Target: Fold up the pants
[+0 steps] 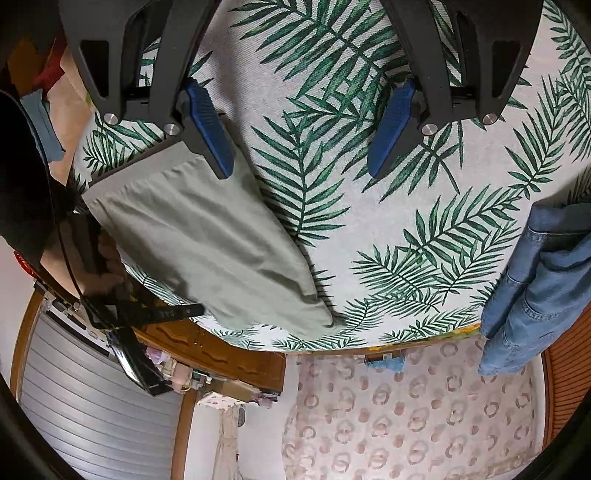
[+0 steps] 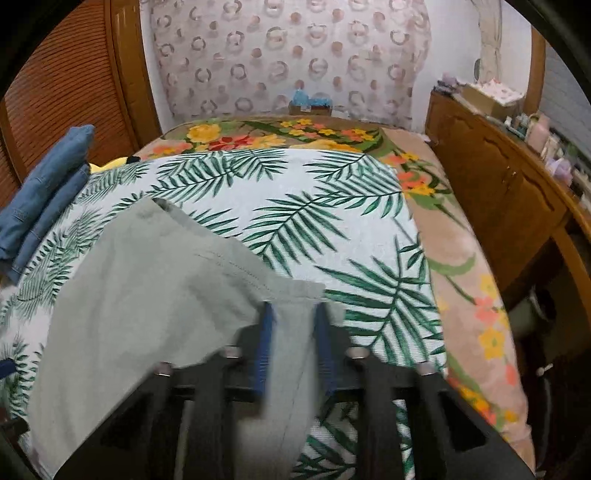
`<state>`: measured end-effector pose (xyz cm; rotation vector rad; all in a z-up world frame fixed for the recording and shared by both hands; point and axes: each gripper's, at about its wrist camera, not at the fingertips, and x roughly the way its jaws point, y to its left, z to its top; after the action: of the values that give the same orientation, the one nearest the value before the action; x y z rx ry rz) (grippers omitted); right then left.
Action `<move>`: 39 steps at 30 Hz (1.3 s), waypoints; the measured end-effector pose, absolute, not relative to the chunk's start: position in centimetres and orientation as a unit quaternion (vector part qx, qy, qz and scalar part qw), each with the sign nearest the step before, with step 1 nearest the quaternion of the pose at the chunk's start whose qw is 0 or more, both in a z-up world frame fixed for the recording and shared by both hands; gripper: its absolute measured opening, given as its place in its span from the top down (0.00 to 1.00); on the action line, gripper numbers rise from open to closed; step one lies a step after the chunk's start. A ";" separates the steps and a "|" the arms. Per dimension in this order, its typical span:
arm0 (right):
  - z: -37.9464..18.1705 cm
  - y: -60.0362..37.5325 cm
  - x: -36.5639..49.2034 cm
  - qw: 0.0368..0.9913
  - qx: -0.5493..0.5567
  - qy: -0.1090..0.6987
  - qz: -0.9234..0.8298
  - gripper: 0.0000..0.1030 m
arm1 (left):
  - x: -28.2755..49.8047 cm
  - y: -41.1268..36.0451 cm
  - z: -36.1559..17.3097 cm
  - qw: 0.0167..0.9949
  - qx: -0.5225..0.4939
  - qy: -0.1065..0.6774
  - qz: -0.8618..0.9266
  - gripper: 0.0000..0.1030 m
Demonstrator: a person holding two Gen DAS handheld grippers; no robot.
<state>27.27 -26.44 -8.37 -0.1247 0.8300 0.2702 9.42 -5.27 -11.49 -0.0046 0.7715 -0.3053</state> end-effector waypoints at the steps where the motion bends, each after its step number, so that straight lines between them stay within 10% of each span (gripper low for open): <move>1: -8.3 -26.4 27.2 0.907 -0.066 0.399 0.120 0.94 | 9.5 -5.2 -11.6 0.915 -0.003 0.376 -0.147 0.26; 11: -7.3 -26.5 25.5 0.918 -0.064 0.379 0.100 0.94 | 9.7 -5.2 -12.2 0.913 -0.001 0.381 -0.145 0.26; 21: -8.0 -25.4 18.7 0.913 -0.074 0.373 0.146 0.54 | 9.6 -5.8 -12.5 0.917 0.016 0.373 -0.140 0.23; 32: -9.4 -24.3 12.7 0.911 -0.083 0.374 0.155 0.45 | 9.6 -6.1 -12.4 0.916 0.032 0.374 -0.139 0.22; 39: -10.1 -25.4 12.1 0.921 -0.057 0.361 0.139 0.21 | 9.8 -6.0 -12.4 0.915 0.024 0.377 -0.139 0.22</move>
<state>12.06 -25.35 -10.11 -0.1173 0.7408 0.2852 9.83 -6.01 -12.40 0.0504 0.7763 -0.2868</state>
